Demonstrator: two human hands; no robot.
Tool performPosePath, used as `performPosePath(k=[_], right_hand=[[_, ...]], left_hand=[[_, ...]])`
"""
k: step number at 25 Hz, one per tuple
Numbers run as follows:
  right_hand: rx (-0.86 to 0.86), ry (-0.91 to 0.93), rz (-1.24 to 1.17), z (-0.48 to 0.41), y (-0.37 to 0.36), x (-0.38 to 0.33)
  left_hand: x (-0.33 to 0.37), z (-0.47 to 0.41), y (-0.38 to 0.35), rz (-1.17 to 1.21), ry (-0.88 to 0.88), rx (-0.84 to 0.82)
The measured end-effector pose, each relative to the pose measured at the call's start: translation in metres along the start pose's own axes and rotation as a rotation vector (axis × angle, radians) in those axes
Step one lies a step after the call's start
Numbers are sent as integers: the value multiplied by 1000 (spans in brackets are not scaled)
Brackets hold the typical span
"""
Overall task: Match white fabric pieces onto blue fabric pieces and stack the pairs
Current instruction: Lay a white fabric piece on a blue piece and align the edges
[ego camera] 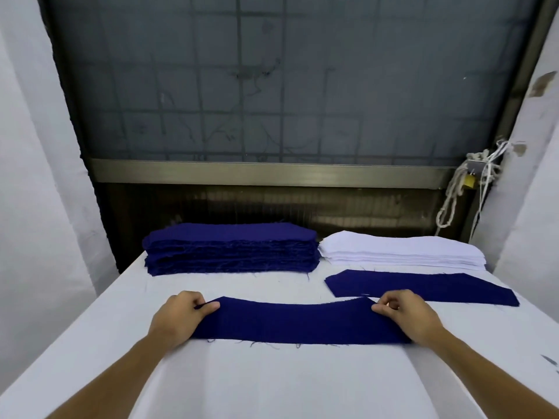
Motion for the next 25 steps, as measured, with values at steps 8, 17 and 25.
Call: performPosePath(k=[8,17,25], right_hand=[[227,-45,186,23,10,24],[268,-39,173,25,7,25],[376,-4,177,16,19,23]], left_hand=[[13,23,-25,9,-25,202],[11,20,-28,17,-46,238],[35,17,-11,189,-37,342]])
Point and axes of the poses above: each hand's wrist, its own z-axis away from the middle knuckle, its own y-axis out of the back of the hand, x = y × z, the point moved 5 cm from there along -z, towards the middle knuckle, and after that the axes turned 14 degrees about y, right-handed, at the moved point
